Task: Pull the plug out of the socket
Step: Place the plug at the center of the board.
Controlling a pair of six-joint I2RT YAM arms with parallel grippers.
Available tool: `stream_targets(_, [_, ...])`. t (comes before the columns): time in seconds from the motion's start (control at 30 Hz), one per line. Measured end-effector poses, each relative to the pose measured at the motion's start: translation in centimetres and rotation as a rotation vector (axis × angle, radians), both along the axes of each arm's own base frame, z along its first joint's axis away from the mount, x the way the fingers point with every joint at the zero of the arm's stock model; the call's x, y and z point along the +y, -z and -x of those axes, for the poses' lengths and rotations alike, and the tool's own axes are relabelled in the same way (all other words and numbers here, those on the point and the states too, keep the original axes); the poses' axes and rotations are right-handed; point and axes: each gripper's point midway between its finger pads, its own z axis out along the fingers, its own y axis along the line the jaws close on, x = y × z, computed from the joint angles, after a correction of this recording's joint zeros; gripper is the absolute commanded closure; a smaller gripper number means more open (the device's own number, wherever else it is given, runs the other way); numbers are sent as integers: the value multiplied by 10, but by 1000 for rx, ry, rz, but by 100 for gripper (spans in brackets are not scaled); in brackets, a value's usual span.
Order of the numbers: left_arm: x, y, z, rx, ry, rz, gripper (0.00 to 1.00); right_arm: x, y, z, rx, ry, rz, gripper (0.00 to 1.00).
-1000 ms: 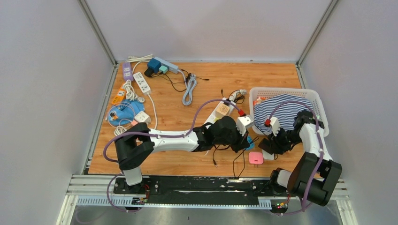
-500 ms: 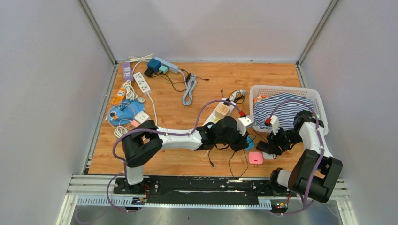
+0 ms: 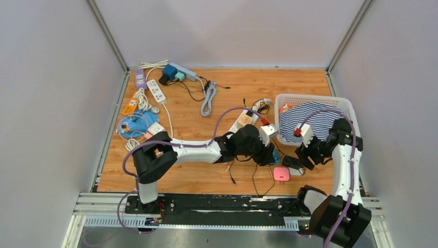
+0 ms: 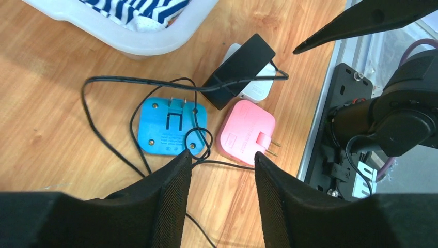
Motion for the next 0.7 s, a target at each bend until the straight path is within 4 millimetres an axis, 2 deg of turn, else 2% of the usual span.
stream_targets(0.07, [4,-6,-2,-6,-3,9,44,0,-9,0,-24,0,9,31])
stream_targets(0.17, [17,-25,-5,-33,-12,36,38,2,-19,0,-41,-2,3,31])
stream_targets(0.33, [50,-73,-14,-119,-54,113,28,13,-32,0,-59,-15,-51,29])
stream_targets(0.43, [71,-95,-22,-187,-97,146,17,20,-41,-2,-74,-24,-95,29])
stream_targets(0.6, [110,-112,-34,-312,-201,142,1,33,-69,-13,-128,-42,-179,28])
stream_targets(0.7, [132,-119,-42,-388,-278,128,0,44,-85,-20,-150,-62,-237,28])
